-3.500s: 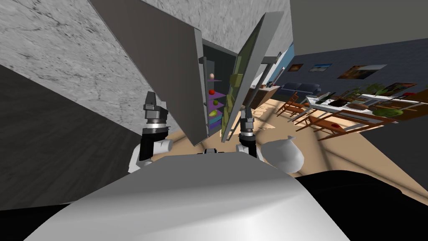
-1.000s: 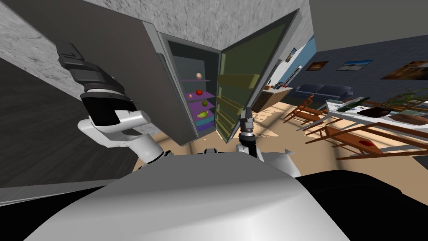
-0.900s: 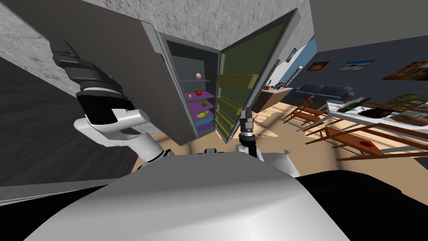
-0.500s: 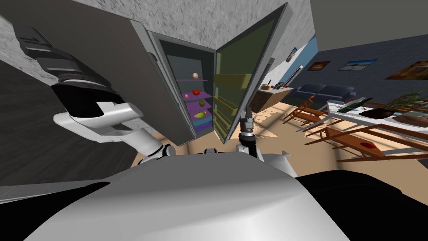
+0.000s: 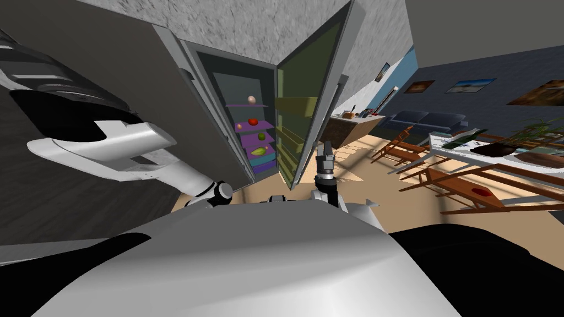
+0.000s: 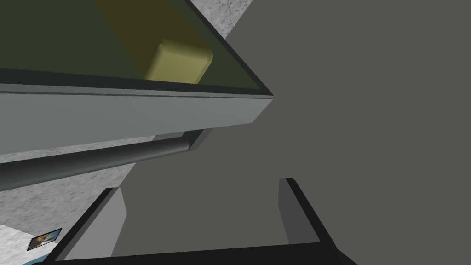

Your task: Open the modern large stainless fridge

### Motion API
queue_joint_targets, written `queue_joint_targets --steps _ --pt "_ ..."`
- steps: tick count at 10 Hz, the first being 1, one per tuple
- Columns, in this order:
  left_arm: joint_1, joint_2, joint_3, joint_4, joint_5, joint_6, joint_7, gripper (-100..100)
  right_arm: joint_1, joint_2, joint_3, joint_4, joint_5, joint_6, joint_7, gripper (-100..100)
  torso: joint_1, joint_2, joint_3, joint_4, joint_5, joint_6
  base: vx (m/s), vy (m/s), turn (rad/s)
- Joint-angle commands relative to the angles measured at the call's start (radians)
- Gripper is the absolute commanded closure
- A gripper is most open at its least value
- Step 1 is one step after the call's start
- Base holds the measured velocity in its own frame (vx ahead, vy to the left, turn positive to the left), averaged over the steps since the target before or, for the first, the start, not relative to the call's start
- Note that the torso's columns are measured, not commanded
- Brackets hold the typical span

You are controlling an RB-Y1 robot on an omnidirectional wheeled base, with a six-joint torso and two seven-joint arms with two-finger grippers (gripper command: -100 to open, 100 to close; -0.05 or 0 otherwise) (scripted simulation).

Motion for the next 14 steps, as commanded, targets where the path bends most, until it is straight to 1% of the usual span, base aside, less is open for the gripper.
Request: queue_joint_targets --steps 1,2,3,4,5,6,7,8,9,10,11,12,13,14 --pt "-0.079 0.011 0.033 0.018 -0.021 0.080 0.008 -100 0.000 0.000 0.000 0.000 0.000 0.000 0.000 0 -0.001 0.000 0.000 0.000 0.000 0.000 0.002 -0.154 -0.006" --pt "-0.110 0.023 0.060 0.035 -0.036 0.108 0.015 -100 0.000 0.000 0.000 0.000 0.000 0.000 0.000 0 0.000 0.001 0.000 0.000 0.000 0.000 0.008 -0.169 -0.042" --pt "-0.138 0.023 0.060 0.035 -0.036 0.134 0.015 -100 0.000 0.000 0.000 0.000 0.000 0.000 0.000 0 -0.001 0.001 0.001 0.000 0.000 0.000 0.015 -0.122 -0.015" --pt "-0.138 0.023 0.060 0.035 -0.036 0.142 0.015 -100 0.000 0.000 0.000 0.000 0.000 0.000 0.000 0 0.002 0.001 0.000 0.000 0.000 0.000 0.007 -0.036 0.002" --pt "-0.182 0.036 0.085 0.053 -0.051 0.183 0.022 -100 0.000 0.000 0.000 0.000 0.000 0.000 0.000 0 0.006 0.001 0.001 0.000 0.002 0.000 0.006 -0.065 -0.058" --pt "-0.195 0.036 0.085 0.053 -0.051 0.198 0.022 -100 0.000 0.000 0.000 0.000 0.000 0.000 0.000 0 0.002 0.001 0.000 0.000 0.001 0.000 0.007 -0.087 -0.027" --pt "-0.231 0.050 0.107 0.072 -0.065 0.230 0.029 -100 0.000 0.000 0.000 0.000 0.000 0.000 0.000 0 -0.002 0.001 0.000 0.000 0.000 0.000 0.023 -0.148 -0.069" --pt "-0.250 0.050 0.107 0.072 -0.065 0.251 0.029 -100 0.000 0.000 0.000 0.000 0.000 0.000 0.000 0 -0.006 0.000 0.000 0.000 -0.001 0.000 0.018 -0.136 -0.023" --pt "-0.285 0.064 0.127 0.091 -0.080 0.282 0.036 -100 0.000 0.000 0.000 0.000 0.000 0.000 0.000 0 -0.003 0.000 0.000 0.000 -0.001 0.000 0.025 -0.117 -0.071" --pt "-0.304 0.064 0.127 0.091 -0.080 0.303 0.036 -100 0.000 0.000 0.000 0.000 0.000 0.000 0.000 0 -0.001 0.000 0.000 0.000 0.000 0.000 0.019 -0.101 -0.037" --pt "-0.337 0.078 0.145 0.110 -0.094 0.336 0.043 -100 0.000 0.000 0.000 0.000 0.000 0.000 0.000 0 0.001 0.001 0.000 0.000 0.001 0.000 -0.004 -0.131 -0.082" --pt "-0.355 0.078 0.145 0.110 -0.094 0.352 0.043 -100 0.000 0.000 0.000 0.000 0.000 0.000 0.000 0 -0.001 0.002 0.001 0.000 0.000 0.000 -0.005 -0.100 -0.038" --pt "-0.392 0.093 0.161 0.130 -0.107 0.386 0.049 -100 0.000 0.000 0.000 0.000 0.000 0.000 0.000 0 0.001 0.002 0.001 0.001 0.000 0.000 0.023 -0.105 -0.082" --pt "-0.405 0.093 0.161 0.130 -0.107 0.399 0.049 -100 0.000 0.000 0.000 0.000 0.000 0.000 0.000 0 0.000 0.000 0.000 0.000 0.000 0.000 0.017 -0.096 -0.040"
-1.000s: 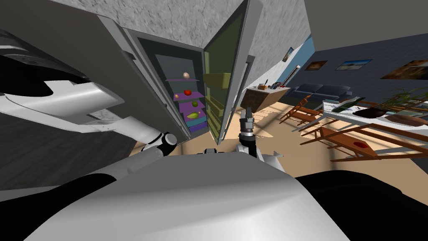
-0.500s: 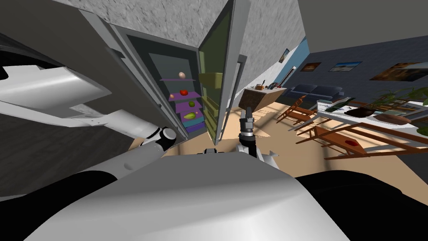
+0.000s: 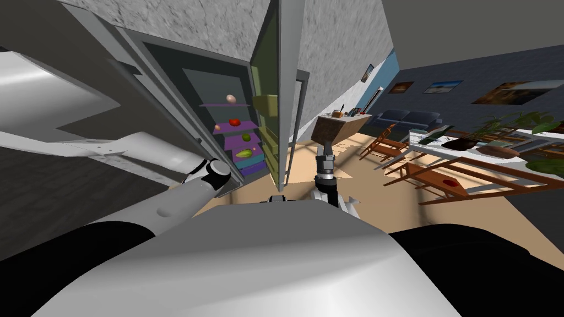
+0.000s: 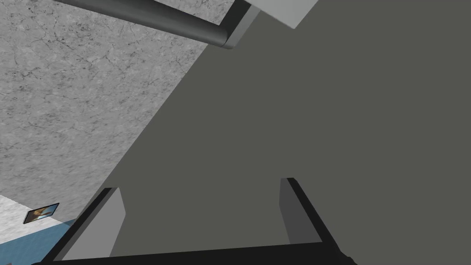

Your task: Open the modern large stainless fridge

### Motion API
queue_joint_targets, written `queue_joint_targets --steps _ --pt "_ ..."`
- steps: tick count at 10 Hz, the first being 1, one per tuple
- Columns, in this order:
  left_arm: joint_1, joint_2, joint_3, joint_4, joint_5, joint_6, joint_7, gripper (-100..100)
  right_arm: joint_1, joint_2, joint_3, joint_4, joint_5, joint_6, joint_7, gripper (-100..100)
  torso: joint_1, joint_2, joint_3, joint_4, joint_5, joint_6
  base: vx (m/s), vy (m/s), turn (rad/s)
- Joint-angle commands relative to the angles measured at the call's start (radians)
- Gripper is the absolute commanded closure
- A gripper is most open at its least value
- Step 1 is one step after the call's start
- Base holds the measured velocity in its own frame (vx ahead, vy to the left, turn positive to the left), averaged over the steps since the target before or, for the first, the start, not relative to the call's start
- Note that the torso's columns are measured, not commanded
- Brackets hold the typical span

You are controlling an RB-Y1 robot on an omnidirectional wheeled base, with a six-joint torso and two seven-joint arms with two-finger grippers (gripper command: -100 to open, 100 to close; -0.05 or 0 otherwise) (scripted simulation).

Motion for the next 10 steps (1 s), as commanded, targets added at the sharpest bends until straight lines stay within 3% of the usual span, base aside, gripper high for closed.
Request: queue_joint_targets --steps 1,2,10 --pt "-0.072 0.023 0.024 0.029 -0.017 0.072 0.010 -100 0.000 0.000 0.000 0.000 0.000 0.000 0.000 0 0.000 0.000 0.000 0.000 0.000 0.000 0.012 -0.119 -0.075" --pt "-0.082 0.023 0.024 0.029 -0.017 0.081 0.010 -100 0.000 0.000 0.000 0.000 0.000 0.000 0.000 0 -0.001 0.000 0.000 0.000 0.000 0.000 0.010 -0.092 -0.054" --pt "-0.312 0.102 0.085 0.127 -0.082 0.294 0.042 -100 0.000 0.000 0.000 0.000 0.000 0.000 0.000 0 0.000 0.001 0.000 0.000 0.000 0.000 0.022 -0.099 -0.088"
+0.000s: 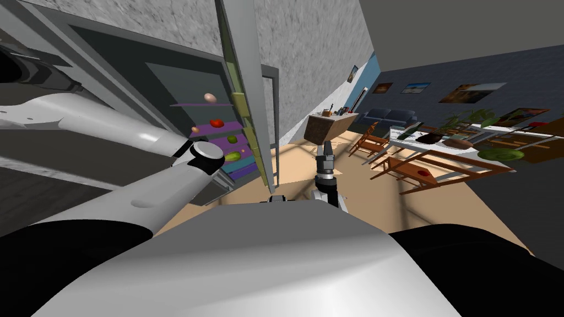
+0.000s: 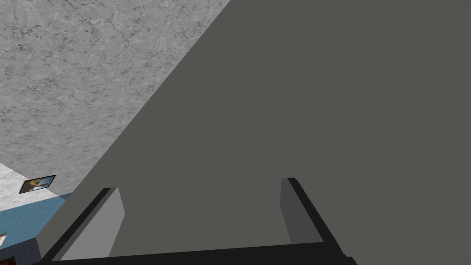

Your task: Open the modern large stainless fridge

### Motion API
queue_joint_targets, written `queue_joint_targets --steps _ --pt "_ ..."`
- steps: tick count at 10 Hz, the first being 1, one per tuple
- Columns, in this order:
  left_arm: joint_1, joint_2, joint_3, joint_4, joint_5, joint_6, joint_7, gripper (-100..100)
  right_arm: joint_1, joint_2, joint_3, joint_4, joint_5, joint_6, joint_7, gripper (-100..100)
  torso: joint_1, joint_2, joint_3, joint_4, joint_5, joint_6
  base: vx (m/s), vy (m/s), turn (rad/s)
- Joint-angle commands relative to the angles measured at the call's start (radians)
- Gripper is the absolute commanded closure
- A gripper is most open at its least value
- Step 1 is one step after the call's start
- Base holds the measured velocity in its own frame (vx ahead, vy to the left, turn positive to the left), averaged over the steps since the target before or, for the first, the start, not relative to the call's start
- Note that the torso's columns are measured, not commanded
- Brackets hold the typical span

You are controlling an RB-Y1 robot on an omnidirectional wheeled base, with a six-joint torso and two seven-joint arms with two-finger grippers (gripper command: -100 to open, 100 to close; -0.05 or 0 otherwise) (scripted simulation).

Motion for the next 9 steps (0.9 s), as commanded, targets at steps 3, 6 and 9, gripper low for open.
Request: queue_joint_targets --steps 3,6,9 --pt "-0.124 0.055 0.032 0.055 -0.037 0.116 0.018 -100 0.000 0.000 0.000 0.000 0.000 0.000 0.000 0 0.000 0.000 0.000 0.000 0.000 0.000 0.020 -0.093 -0.075" --pt "-0.150 0.070 0.039 0.067 -0.045 0.137 0.022 -100 0.000 0.000 0.000 0.000 0.000 0.000 0.000 0 0.004 0.000 0.000 0.000 0.001 0.000 0.014 -0.033 -0.028" --pt "-0.200 0.099 0.009 0.090 -0.072 0.173 0.019 -100 0.000 0.000 0.000 0.000 0.000 0.000 0.000 0 0.000 0.000 0.000 0.000 0.000 0.000 0.016 0.007 0.007"
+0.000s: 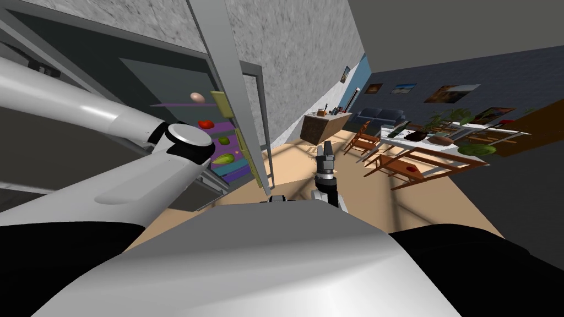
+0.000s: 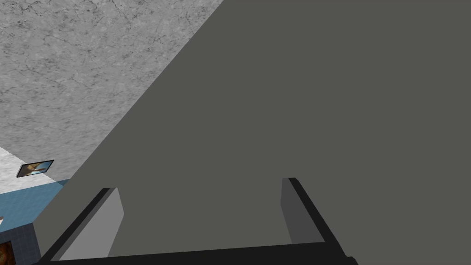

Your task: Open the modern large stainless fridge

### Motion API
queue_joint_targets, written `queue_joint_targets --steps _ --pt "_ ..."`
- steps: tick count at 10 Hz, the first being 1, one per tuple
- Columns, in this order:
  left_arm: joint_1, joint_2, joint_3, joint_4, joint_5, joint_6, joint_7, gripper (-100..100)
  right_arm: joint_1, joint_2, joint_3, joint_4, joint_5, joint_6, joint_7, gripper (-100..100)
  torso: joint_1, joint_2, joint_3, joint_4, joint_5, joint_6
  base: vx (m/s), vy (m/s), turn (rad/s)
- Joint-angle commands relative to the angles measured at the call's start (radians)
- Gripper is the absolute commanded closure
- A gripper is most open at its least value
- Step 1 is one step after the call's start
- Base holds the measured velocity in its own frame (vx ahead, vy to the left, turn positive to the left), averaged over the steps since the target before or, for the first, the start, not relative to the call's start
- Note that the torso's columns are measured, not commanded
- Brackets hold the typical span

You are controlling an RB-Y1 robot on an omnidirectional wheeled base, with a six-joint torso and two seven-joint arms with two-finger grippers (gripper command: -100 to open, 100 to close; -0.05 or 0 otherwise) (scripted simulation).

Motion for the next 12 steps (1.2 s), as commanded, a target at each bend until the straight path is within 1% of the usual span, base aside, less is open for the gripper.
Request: queue_joint_targets --steps 1,2,3,5,6,7,12 --pt "-0.045 0.024 -0.031 0.017 -0.027 0.035 -0.004 -100 0.000 0.000 0.000 0.000 0.000 0.000 0.000 0 -0.001 -0.001 -0.001 0.000 0.000 0.000 0.039 0.015 0.006" --pt "-0.061 0.033 -0.041 0.024 -0.036 0.045 -0.006 -100 0.000 0.000 0.000 0.000 0.000 0.000 0.000 0 -0.001 -0.001 -0.001 -0.001 0.000 0.000 0.035 0.010 0.006" --pt "-0.093 0.051 -0.061 0.038 -0.054 0.067 -0.008 -100 0.000 0.000 0.000 0.000 0.000 0.000 0.000 0 -0.001 0.000 0.000 0.000 0.000 0.000 0.041 0.013 0.009" --pt "-0.126 0.070 -0.082 0.053 -0.072 0.088 -0.011 -100 0.000 0.000 0.000 0.000 0.000 0.000 0.000 0 0.000 0.000 0.000 0.000 0.000 0.000 0.039 0.012 0.011" --pt "-0.114 0.062 -0.075 0.046 -0.067 0.082 -0.011 -100 0.000 0.000 0.000 0.000 0.000 0.000 0.000 0 0.000 0.001 0.000 0.000 0.000 0.000 0.014 0.006 0.002" --pt "-0.116 0.063 -0.077 0.047 -0.068 0.083 -0.010 0 0.000 0.000 0.000 0.000 0.000 0.000 0.000 0 0.000 0.001 0.001 0.000 0.000 0.000 0.000 0.000 0.000" --pt "-0.116 0.063 -0.076 0.047 -0.068 0.083 -0.010 0 0.000 0.000 0.000 0.000 0.000 0.000 0.000 0 0.000 0.000 0.000 0.000 0.000 0.000 0.000 0.000 0.000"
